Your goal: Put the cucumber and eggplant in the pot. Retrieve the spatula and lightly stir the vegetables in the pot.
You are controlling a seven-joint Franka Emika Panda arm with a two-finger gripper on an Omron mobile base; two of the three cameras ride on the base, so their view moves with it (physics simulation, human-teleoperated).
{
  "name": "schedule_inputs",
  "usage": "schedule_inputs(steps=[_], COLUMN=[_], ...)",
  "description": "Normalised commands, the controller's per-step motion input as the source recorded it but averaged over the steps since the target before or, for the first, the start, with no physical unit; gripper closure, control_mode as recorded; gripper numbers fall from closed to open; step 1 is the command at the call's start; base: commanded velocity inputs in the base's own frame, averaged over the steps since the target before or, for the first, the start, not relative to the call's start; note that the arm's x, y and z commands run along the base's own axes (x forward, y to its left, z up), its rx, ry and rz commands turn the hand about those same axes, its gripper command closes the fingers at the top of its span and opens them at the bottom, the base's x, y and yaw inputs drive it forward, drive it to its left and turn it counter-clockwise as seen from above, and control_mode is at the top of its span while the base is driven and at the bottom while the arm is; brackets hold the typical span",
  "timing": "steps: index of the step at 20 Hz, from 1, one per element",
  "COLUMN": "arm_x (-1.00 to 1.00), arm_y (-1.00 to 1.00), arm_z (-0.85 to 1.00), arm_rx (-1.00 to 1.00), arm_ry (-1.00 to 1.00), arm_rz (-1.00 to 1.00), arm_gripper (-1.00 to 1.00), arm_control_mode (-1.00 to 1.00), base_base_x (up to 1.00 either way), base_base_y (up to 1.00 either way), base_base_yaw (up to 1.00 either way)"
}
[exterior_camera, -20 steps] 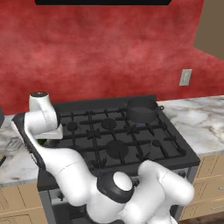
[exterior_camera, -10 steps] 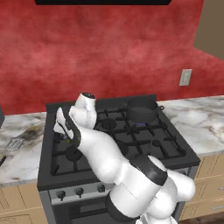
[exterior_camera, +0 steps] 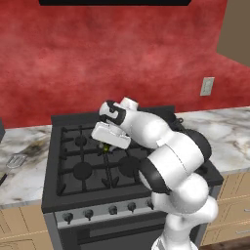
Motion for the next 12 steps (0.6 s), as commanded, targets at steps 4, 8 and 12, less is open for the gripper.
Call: schedule_inputs(steps=[4,8,12], arm_x=[0.2,0.03,-0.23], arm_y=[-1.0,-0.72,-0.29], arm_z=[0.31,0.47,0.23], arm_rx=[-0.06,-0.22,-0.25], arm_ry=[0.06,0.02,-0.03], arm_rz=[0.12,0.13,0.09], arm_gripper=[1.0,1.0,1.0], arm_control_mode=[-1.0,-1.0,-1.0], base_base_x=[0.0,0.0,0.0], base_base_y=[0.0,0.0,0.0], base_base_yaw=[0.0,0.0,0.0])
